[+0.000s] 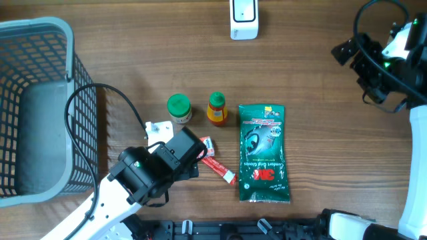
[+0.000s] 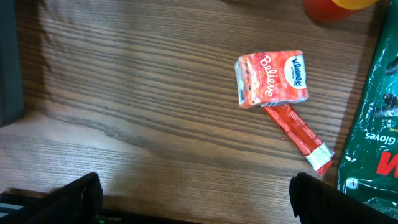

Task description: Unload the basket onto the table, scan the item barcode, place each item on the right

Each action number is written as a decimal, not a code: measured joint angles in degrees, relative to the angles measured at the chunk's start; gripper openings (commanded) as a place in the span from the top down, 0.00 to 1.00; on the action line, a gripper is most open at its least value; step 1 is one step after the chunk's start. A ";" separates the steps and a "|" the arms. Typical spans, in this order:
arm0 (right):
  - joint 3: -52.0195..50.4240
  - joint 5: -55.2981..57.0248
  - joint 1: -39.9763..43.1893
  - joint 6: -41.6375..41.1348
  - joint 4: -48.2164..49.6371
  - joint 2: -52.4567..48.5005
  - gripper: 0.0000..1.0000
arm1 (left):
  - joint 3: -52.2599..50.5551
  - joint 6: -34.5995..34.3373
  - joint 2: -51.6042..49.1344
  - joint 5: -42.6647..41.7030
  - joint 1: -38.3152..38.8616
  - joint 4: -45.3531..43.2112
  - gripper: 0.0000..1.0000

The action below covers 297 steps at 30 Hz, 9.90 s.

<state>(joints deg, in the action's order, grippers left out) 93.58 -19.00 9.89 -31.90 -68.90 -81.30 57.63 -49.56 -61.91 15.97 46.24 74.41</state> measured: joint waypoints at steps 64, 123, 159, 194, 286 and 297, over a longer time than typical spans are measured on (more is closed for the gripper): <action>-51.52 -11.76 -48.52 -19.32 64.92 -12.26 0.36 | 0.00 0.00 0.00 0.00 0.00 0.00 0.00; -51.63 -12.83 -36.79 -53.02 25.35 39.21 0.95 | 0.00 0.02 0.00 -0.02 -0.11 0.00 0.00; -10.78 26.64 -26.71 14.27 122.49 -50.88 0.95 | 0.13 0.02 0.00 -0.22 -0.11 0.02 0.00; -0.59 34.45 19.58 13.79 54.31 -37.27 0.95 | 0.13 0.02 0.00 -0.22 -0.11 0.00 0.00; 1.92 28.70 -30.49 2.19 2.16 -29.14 0.59 | 0.13 0.02 0.00 -0.22 -0.11 0.00 0.00; 1.92 24.00 -29.24 1.92 3.96 -29.14 0.00 | 0.13 0.02 0.00 -0.22 -0.11 -0.02 0.00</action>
<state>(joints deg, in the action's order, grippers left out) 95.50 4.99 -19.35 -29.98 -64.95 -110.43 57.76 -49.54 -61.91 15.75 46.13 74.39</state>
